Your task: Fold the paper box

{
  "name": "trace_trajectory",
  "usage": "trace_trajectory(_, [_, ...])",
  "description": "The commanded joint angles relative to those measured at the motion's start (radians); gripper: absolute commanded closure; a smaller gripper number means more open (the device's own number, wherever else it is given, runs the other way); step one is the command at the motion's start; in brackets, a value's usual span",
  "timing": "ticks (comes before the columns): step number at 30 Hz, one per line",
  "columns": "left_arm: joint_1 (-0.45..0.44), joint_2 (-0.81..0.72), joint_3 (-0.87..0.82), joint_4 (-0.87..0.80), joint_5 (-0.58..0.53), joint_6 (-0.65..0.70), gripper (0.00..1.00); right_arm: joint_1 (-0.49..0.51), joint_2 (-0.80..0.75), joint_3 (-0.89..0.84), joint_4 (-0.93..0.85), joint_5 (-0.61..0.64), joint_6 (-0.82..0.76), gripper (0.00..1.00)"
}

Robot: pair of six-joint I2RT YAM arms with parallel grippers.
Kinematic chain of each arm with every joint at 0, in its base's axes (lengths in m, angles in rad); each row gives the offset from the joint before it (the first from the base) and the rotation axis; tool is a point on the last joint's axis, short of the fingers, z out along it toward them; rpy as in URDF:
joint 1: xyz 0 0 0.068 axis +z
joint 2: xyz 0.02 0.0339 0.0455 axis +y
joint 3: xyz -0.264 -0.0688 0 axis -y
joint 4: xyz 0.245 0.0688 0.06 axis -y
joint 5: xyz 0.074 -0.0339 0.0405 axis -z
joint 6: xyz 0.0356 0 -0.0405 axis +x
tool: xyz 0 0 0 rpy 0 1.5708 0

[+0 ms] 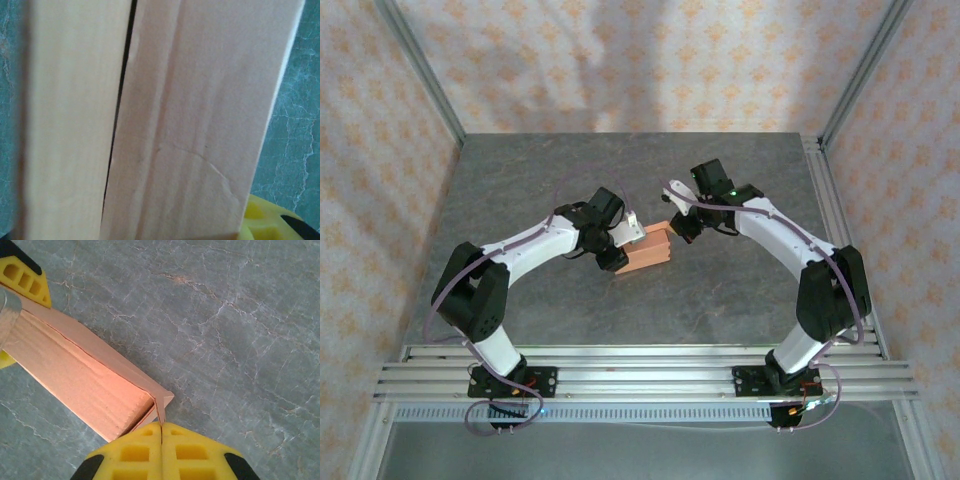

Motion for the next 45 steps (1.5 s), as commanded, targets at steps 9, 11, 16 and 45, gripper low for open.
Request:
trace_trajectory(9, [-0.036, 0.065, 0.008, -0.062, -0.047, -0.029, 0.66, 0.006, -0.016, 0.070, -0.023, 0.089, 0.325, 1.00])
trace_trajectory(11, [-0.038, 0.076, 0.014, -0.066, -0.052, -0.030, 0.66, 0.011, -0.018, 0.078, -0.036, 0.070, 0.394, 1.00])
trace_trajectory(16, [-0.046, 0.090, 0.025, -0.066, -0.057, -0.035, 0.66, 0.012, -0.033, 0.081, -0.046, 0.112, 0.535, 1.00])
trace_trajectory(45, [-0.060, 0.113, 0.041, -0.090, -0.068, -0.035, 0.66, -0.011, -0.005, 0.044, -0.026, 0.141, 0.381, 0.62])
